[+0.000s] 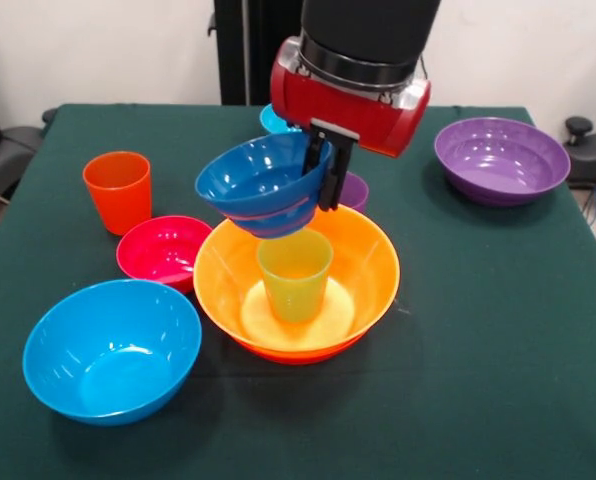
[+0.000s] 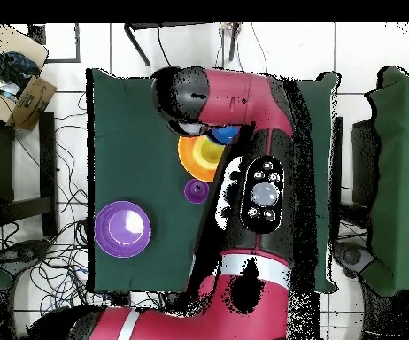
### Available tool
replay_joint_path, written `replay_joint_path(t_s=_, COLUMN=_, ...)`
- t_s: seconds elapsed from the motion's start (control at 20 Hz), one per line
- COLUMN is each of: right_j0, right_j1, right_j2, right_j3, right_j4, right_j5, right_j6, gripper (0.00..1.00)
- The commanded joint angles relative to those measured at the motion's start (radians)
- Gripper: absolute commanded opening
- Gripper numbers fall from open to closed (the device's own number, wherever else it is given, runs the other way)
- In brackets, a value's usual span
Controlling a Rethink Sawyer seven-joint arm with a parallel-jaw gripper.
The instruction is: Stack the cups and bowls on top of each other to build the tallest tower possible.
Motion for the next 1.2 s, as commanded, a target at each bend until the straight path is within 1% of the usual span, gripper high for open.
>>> replay_joint_path(t_s=0.05, right_j0=-0.005, right_j1=0.104, right_j2=0.132, right_j3=-0.024, right_j4=-0.069, right_j5=0.066, right_j6=-0.172, gripper=0.0)
replay_joint_path(t_s=0.2, right_j0=-0.004, right_j1=0.118, right_j2=0.13, right_j3=-0.045, right_j4=-0.08, right_j5=0.078, right_j6=-0.183, gripper=0.0)
replay_joint_path(t_s=0.35, right_j0=-0.004, right_j1=0.122, right_j2=0.126, right_j3=-0.045, right_j4=-0.083, right_j5=0.081, right_j6=-0.187, gripper=0.0)
replay_joint_path(t_s=0.55, right_j0=-0.004, right_j1=0.116, right_j2=0.113, right_j3=-0.02, right_j4=-0.094, right_j5=0.073, right_j6=-0.194, gripper=0.0)
replay_joint_path(t_s=0.7, right_j0=-0.007, right_j1=0.117, right_j2=0.105, right_j3=-0.018, right_j4=-0.102, right_j5=0.105, right_j6=-0.214, gripper=0.0)
replay_joint_path(t_s=0.95, right_j0=-0.011, right_j1=0.114, right_j2=0.113, right_j3=-0.013, right_j4=-0.096, right_j5=0.177, right_j6=-0.24, gripper=0.0)
replay_joint_path(t_s=1.1, right_j0=-0.01, right_j1=0.113, right_j2=0.112, right_j3=-0.01, right_j4=-0.1, right_j5=0.195, right_j6=-0.245, gripper=0.0)
replay_joint_path(t_s=1.2, right_j0=-0.011, right_j1=0.102, right_j2=0.111, right_j3=0.016, right_j4=-0.103, right_j5=0.183, right_j6=-0.248, gripper=0.0)
